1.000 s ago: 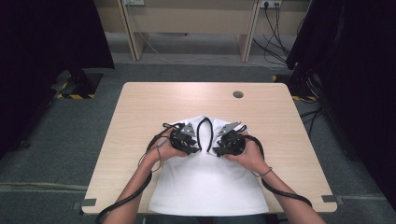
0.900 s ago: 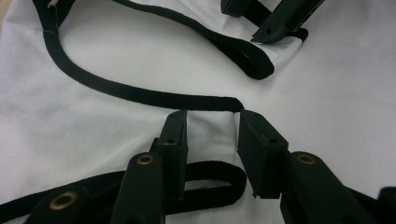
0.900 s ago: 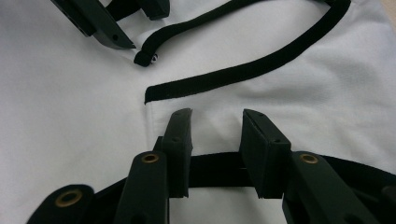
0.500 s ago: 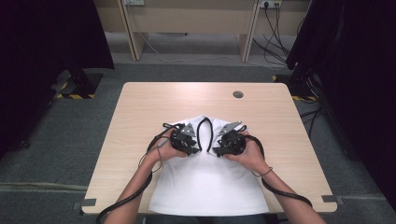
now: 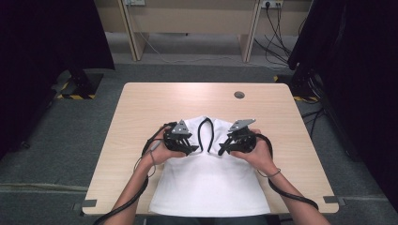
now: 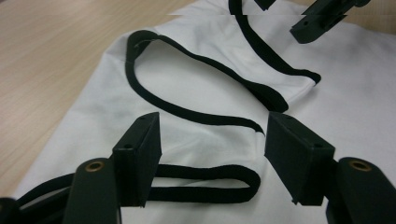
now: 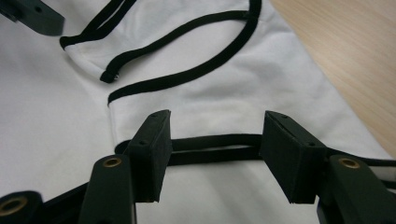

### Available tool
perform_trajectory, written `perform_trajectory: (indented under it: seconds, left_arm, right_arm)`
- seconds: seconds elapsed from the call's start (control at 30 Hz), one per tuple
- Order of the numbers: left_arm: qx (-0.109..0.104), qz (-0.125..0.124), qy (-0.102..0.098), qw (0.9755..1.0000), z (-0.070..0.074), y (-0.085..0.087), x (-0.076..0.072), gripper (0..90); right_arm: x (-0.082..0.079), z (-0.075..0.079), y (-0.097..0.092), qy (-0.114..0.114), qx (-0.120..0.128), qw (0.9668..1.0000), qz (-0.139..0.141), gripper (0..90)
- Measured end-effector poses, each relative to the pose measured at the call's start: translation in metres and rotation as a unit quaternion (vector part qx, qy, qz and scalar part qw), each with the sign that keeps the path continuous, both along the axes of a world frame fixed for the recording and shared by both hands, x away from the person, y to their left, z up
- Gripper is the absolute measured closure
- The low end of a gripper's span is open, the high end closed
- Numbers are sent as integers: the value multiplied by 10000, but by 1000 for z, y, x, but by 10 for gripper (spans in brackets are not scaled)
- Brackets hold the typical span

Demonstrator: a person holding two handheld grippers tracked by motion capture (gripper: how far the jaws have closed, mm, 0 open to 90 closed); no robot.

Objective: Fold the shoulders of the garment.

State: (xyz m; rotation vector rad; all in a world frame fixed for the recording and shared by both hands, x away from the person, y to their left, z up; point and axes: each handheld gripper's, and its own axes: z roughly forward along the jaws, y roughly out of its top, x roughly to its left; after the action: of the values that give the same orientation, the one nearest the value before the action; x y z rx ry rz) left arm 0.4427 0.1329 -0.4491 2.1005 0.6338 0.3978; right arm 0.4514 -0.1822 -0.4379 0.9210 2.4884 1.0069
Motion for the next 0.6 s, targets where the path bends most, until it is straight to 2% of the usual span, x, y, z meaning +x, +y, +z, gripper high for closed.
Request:
perform_trajectory:
  seconds: [0.1,0.2,0.6]
  left_arm:
    - [-72,98,-51,9999,0,4,-3,331]
    - [-113,147,-82,9998,0,8,-5,328]
    - [-247,464,-134,9985,-3,25,-10,311]
  right_arm:
    - [0,0,0,0,0,10000,0,402]
    - [-4,0,-14,-17,85,9999,-121,397]
    - [-6,0,-39,-30,253,9989,-385,371]
